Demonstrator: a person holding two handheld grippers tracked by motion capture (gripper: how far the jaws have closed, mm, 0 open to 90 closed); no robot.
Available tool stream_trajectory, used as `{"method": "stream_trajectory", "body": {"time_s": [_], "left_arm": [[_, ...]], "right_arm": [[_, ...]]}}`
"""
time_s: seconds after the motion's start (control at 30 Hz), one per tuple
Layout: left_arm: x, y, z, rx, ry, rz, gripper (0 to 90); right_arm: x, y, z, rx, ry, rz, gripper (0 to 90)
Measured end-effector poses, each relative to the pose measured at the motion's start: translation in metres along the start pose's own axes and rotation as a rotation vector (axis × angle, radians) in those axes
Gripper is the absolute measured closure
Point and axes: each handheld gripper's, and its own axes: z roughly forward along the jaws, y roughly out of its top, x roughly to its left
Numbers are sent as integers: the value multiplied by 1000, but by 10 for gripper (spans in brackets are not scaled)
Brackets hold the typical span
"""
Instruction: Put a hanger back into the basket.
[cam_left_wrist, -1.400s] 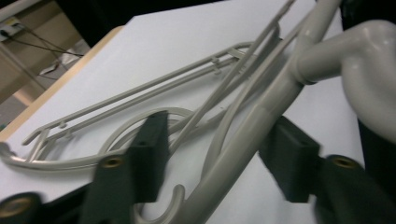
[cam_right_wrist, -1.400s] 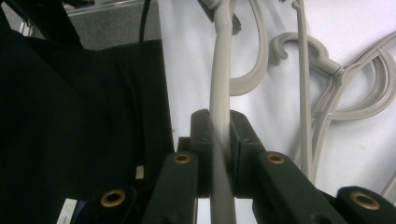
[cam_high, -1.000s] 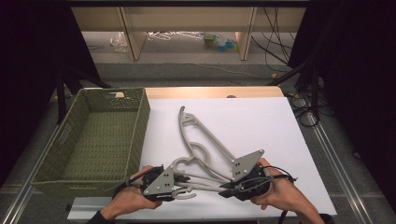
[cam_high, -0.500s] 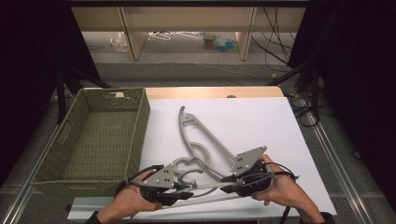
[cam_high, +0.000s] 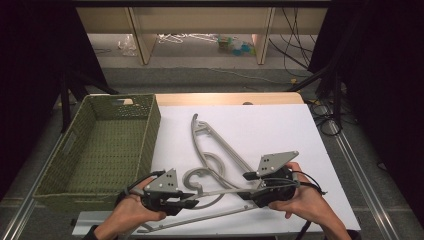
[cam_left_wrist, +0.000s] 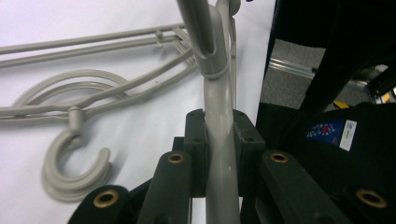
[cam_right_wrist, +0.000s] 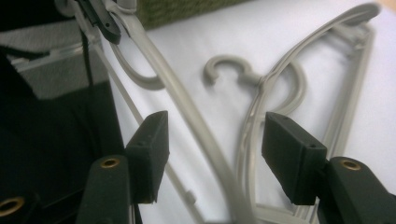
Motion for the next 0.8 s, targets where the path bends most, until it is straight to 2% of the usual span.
{"method": "stream_trajectory", "body": {"time_s": [0.1,0.13,0.23,0.37,0.53,0.7,0.8], "left_arm": [[4,2,-14,-9,40,4,789],[5,2,-19,-24,47,-20,789],[7,2,-27,-35,62,-32,789],[9,5,-40,-61,93,-53,789],[16,11,-59,-95,128,-77,789],[26,21,-85,-116,195,-91,789],[38,25,-103,-128,228,-100,789]], "right_arm": [[4,2,-10,-33,-28,19,389],[6,3,-13,-46,-34,16,379],[13,4,-21,-82,-54,18,360],[19,1,-27,-96,-76,22,342],[19,-9,-23,-99,-88,60,314],[14,-19,-15,-100,-94,89,297],[12,-21,-9,-97,-90,90,289]]}}
